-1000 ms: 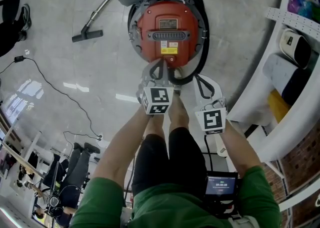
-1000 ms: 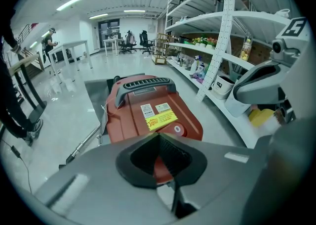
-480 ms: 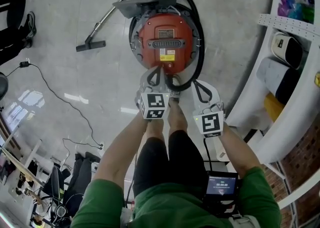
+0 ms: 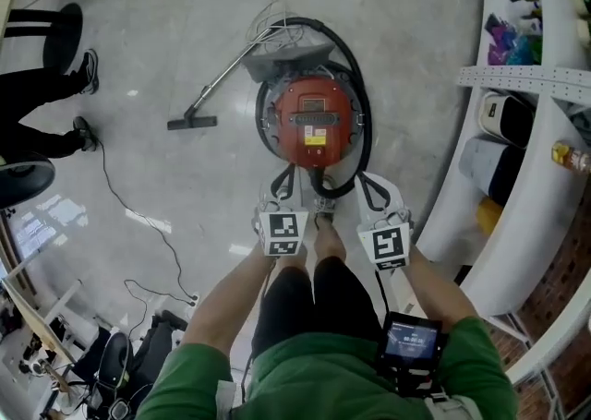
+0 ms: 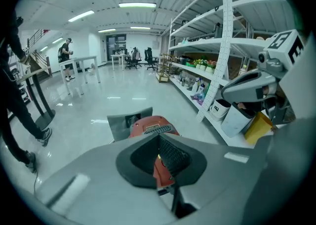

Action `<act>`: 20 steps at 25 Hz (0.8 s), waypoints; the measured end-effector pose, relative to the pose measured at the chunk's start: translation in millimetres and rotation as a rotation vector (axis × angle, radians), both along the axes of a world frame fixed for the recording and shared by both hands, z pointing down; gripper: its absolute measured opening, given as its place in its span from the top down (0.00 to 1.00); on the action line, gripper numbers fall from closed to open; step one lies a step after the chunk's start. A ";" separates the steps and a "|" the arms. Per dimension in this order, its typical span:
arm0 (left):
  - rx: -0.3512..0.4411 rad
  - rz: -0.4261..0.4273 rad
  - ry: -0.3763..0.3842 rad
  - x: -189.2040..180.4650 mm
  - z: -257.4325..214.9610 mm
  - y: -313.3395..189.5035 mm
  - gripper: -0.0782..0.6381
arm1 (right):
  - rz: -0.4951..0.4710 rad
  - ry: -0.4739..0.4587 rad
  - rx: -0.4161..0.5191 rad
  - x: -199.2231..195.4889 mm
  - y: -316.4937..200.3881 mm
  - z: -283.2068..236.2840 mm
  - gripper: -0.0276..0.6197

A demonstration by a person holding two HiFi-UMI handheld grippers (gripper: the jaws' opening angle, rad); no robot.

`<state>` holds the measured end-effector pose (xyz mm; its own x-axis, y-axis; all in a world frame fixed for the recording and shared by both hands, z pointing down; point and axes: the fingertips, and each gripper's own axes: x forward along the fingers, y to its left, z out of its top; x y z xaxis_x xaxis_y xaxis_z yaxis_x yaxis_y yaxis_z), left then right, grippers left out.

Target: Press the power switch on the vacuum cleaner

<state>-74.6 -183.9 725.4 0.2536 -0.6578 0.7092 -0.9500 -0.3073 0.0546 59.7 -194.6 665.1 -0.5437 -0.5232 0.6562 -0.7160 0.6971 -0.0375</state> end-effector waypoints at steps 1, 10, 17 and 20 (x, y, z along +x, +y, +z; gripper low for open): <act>0.026 -0.005 0.008 -2.1 -15.8 0.2 0.88 | 0.004 -0.003 0.009 0.5 -0.3 -10.6 0.95; 0.218 -0.028 0.056 -23.2 -158.8 11.2 0.88 | 0.046 -0.039 0.102 -0.9 11.1 -118.6 0.95; 0.351 -0.045 0.096 -33.9 -239.2 31.4 0.88 | 0.073 -0.071 0.214 -8.8 29.9 -188.1 0.95; 0.407 -0.046 0.110 -37.4 -270.8 38.8 0.88 | 0.090 -0.087 0.263 -11.5 36.0 -216.5 0.95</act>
